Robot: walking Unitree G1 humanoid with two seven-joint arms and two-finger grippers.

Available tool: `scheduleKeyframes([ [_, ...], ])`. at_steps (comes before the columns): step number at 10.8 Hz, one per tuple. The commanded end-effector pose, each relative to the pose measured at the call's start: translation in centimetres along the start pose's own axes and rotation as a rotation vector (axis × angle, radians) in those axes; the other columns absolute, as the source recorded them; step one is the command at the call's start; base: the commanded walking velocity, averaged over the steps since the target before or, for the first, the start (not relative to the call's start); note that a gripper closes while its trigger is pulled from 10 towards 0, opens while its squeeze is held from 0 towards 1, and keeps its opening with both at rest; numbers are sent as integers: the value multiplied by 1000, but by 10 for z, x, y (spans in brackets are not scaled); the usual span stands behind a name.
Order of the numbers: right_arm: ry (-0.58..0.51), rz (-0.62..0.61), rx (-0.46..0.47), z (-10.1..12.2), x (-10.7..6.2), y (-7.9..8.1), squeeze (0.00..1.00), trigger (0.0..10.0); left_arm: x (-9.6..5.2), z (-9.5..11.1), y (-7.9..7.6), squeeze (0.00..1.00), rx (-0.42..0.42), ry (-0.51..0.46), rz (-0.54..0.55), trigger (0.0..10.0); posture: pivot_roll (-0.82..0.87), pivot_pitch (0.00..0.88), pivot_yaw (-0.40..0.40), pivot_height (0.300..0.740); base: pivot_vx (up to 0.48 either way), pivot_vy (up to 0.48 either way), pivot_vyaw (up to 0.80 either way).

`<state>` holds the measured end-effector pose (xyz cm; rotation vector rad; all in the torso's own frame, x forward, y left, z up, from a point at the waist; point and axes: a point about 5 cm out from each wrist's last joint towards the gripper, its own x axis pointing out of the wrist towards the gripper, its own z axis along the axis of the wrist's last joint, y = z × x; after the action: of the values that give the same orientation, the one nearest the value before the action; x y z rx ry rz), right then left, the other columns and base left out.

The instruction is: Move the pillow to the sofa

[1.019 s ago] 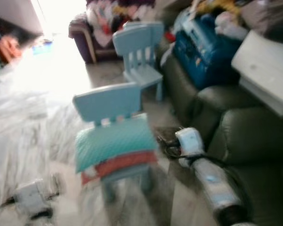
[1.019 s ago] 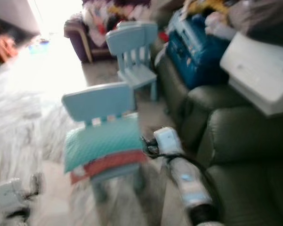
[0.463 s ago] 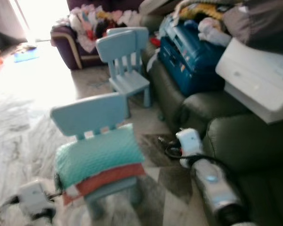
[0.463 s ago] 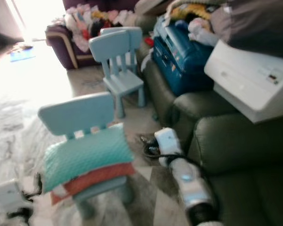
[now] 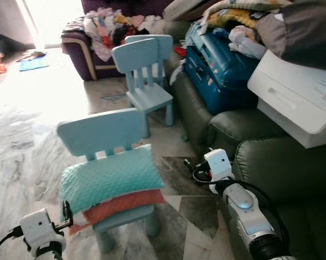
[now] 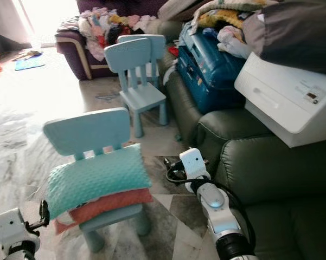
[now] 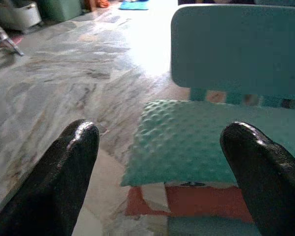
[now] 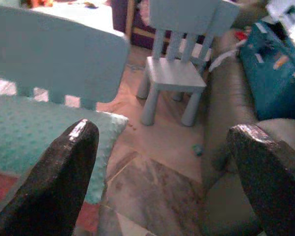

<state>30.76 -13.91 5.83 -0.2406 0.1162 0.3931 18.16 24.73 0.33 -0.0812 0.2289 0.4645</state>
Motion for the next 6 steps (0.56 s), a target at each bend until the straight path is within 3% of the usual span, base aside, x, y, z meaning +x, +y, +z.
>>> scheduleKeyframes([
  [1, -17, 19, -16, 4, 3, 5, 0, 10000, -2, -5, 6, 0, 10, 24, 20, 10000, -148, 71, 25, 740, 0, 0, 800],
  [6, -23, 23, -20, 5, 3, 6, 0, 10000, -2, -4, 7, 0, 18, 26, 19, 10000, -144, 66, 25, 740, 0, 0, 800],
])
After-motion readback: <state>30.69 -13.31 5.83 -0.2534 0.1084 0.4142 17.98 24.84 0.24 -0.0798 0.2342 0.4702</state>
